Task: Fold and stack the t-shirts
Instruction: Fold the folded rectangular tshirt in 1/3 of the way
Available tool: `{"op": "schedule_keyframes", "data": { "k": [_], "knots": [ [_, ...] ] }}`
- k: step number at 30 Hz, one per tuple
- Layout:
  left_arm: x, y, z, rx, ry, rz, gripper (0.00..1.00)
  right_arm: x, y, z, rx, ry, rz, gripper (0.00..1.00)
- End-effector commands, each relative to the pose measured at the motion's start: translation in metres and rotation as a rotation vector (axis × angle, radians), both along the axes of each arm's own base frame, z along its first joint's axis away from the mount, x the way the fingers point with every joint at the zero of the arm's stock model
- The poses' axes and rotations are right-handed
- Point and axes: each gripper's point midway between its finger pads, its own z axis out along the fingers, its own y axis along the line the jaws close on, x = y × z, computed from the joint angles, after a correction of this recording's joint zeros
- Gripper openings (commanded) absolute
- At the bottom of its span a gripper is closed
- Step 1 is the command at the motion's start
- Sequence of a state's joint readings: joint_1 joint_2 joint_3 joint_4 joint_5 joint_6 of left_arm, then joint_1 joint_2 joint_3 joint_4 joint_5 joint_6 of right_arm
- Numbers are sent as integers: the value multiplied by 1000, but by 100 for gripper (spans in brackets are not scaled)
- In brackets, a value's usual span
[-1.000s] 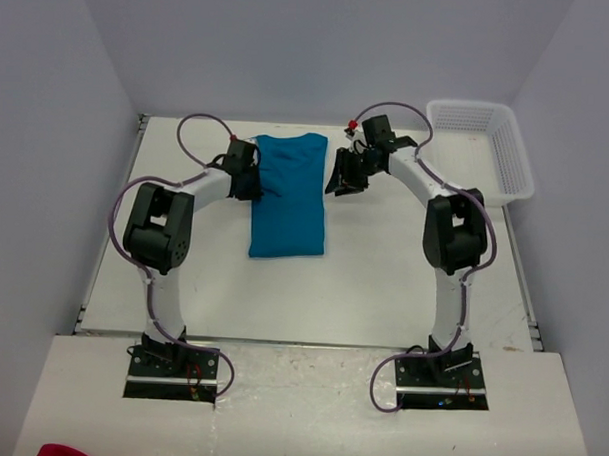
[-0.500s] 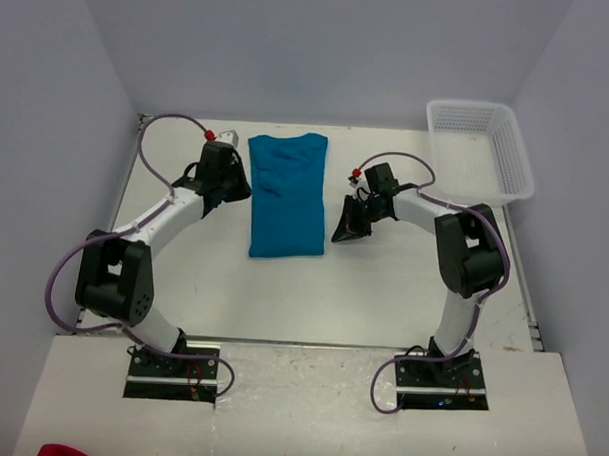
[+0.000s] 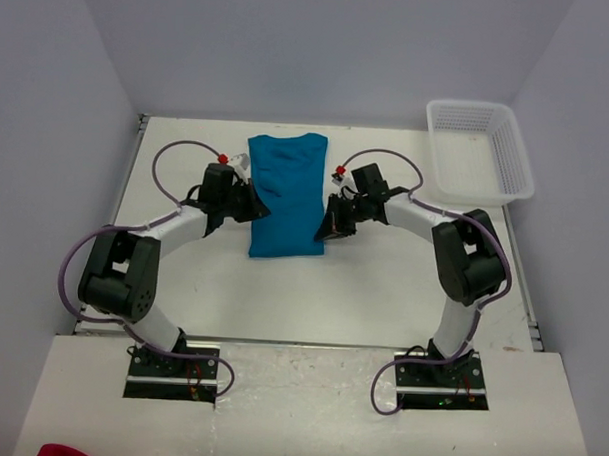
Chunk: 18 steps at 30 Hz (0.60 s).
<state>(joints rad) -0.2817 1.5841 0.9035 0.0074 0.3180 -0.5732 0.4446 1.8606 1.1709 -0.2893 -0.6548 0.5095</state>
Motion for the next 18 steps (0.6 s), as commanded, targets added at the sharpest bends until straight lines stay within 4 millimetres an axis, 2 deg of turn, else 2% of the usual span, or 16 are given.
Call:
{"op": "schedule_keyframes", "data": {
  "k": [1, 4, 9, 14, 18],
  "knots": [
    [2, -9, -16, -46, 13, -24, 0, 17, 26, 32, 112, -44, 46, 0],
    [-3, -4, -36, -21, 55, -10, 0, 22, 34, 14, 92, -4, 49, 0],
    [-14, 4, -55, 11, 104, 15, 0, 22, 37, -20, 66, 100, 36, 0],
    [-26, 12, -66, 39, 134, 36, 0, 14, 37, -31, 60, 156, 6, 0],
    [-36, 18, -76, 62, 168, 54, 0, 0, 28, -45, 29, 194, -35, 0]
  ]
}}
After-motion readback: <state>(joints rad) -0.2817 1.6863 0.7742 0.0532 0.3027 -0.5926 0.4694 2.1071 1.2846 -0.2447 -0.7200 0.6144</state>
